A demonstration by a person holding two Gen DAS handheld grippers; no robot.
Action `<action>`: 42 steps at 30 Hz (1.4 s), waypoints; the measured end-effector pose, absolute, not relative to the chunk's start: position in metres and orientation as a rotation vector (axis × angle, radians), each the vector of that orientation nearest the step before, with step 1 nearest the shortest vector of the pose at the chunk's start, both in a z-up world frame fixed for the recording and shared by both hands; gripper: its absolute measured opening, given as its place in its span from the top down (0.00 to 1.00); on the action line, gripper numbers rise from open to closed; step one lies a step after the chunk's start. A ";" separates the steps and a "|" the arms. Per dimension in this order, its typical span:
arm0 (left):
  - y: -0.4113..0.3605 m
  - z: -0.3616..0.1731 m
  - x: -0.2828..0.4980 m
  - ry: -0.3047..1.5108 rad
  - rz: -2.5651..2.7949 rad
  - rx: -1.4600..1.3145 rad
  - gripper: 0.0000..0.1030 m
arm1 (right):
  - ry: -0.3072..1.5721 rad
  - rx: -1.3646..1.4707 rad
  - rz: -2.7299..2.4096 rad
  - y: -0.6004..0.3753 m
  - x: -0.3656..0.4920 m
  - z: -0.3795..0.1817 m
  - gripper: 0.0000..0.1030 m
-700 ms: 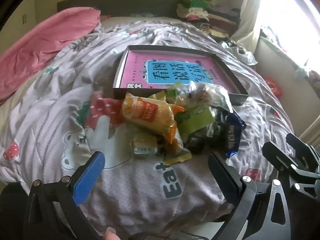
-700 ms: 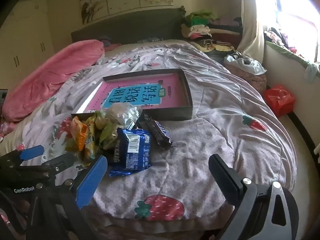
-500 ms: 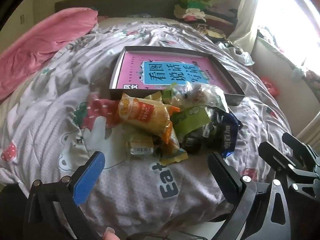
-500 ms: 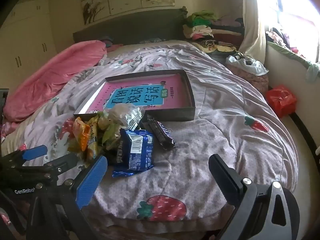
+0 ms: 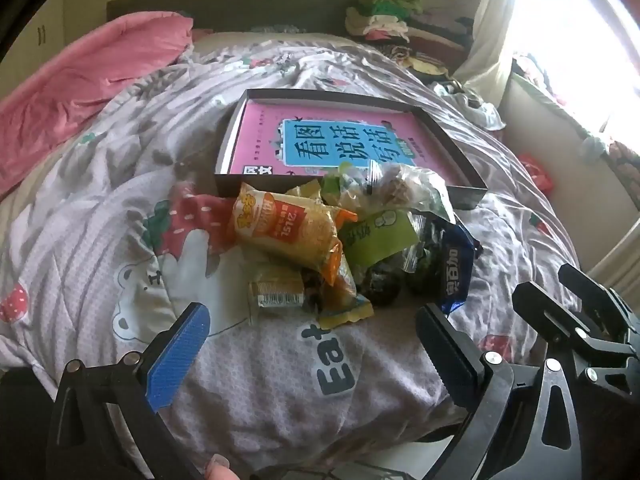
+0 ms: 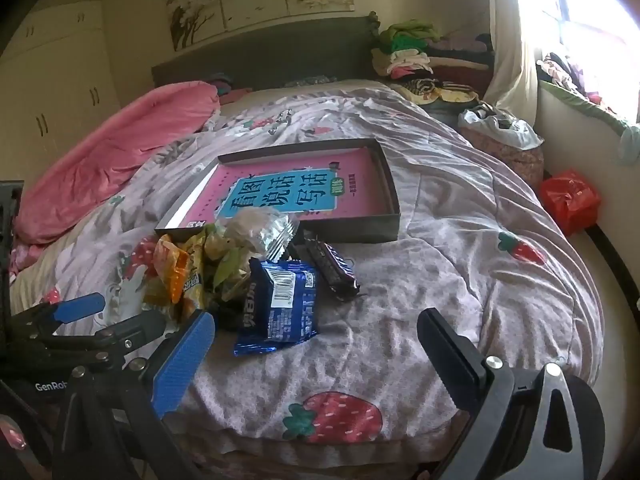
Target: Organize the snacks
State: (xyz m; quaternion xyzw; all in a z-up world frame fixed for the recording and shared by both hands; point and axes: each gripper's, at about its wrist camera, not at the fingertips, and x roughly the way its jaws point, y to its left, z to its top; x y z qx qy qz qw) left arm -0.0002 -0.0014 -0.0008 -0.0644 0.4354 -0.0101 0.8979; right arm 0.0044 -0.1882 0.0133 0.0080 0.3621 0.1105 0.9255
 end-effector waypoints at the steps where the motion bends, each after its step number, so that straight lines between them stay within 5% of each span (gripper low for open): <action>1: -0.001 -0.001 0.000 0.901 -0.020 -0.133 0.00 | 0.742 0.014 0.225 -0.188 0.004 0.013 0.01; 42: -0.002 -0.002 0.001 0.907 -0.021 -0.141 0.00 | 0.752 0.023 0.231 -0.189 0.006 0.011 0.01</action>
